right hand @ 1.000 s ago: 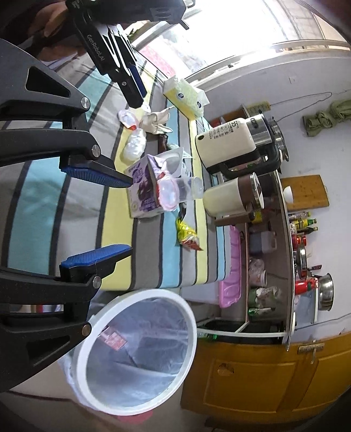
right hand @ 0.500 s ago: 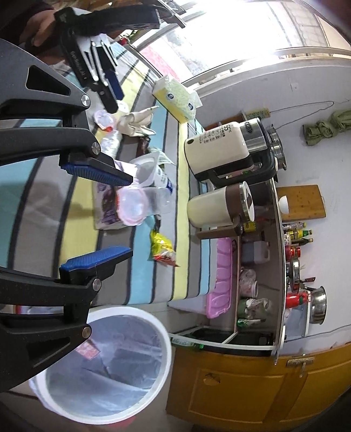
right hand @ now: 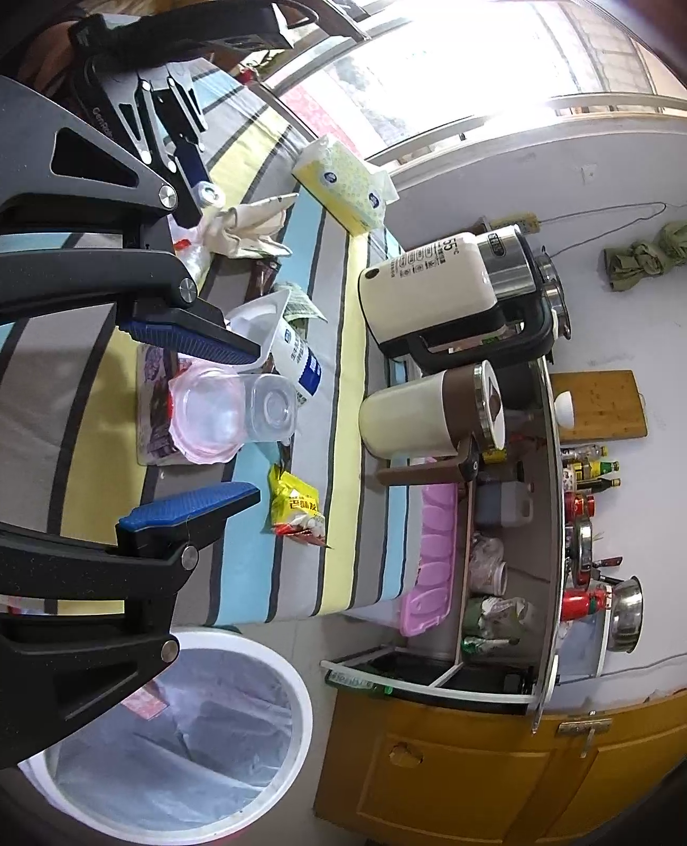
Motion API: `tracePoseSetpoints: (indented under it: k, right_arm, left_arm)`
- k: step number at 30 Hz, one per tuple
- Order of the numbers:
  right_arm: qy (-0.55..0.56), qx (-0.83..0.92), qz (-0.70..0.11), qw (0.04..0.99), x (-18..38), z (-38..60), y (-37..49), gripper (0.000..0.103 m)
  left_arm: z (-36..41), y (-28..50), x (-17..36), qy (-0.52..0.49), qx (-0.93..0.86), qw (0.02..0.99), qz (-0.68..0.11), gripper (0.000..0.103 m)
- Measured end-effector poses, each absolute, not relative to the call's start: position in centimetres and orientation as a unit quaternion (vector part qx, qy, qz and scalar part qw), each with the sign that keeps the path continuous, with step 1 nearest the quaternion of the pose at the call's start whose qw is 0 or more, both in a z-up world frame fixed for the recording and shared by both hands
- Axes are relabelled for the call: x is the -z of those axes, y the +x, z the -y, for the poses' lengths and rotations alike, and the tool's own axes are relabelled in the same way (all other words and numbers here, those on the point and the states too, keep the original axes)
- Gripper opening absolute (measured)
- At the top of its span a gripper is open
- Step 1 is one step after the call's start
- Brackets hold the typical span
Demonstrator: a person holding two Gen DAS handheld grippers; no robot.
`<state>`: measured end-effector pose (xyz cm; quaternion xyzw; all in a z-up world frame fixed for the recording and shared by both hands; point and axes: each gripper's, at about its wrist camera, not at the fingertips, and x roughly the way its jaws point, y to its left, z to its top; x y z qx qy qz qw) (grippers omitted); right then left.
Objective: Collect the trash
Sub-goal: 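Move both grippers back to the table toward the clear plastic cup, then grasp the clear plastic cup with the left gripper while the right grasps a small cup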
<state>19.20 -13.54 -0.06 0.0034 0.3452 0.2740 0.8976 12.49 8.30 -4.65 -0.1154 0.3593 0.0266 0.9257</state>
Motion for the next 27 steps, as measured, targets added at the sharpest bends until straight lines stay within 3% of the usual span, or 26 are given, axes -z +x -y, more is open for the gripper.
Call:
tracePoseSetpoints:
  k: [1,4,27]
  right_arm:
    - [0.007,-0.277,-0.348,0.896,0.1,13.5,19.3,0.047]
    - [0.015,-0.283,-0.351,0.893,0.2,13.6,19.4,0.029]
    - [0.038,-0.258,-0.336,0.905,-0.9,18.1,15.3,0.028]
  left_arm:
    - [-8.4,12.4,4.6,-0.115,-0.027,0.926,-0.358,0.031]
    - [-8.5,12.2,4.5,-0.118,-0.027,0.927,-0.354,0.031]
    - [-5.1,9.5,1.3,-0.106,0.016,0.941,-0.321,0.031]
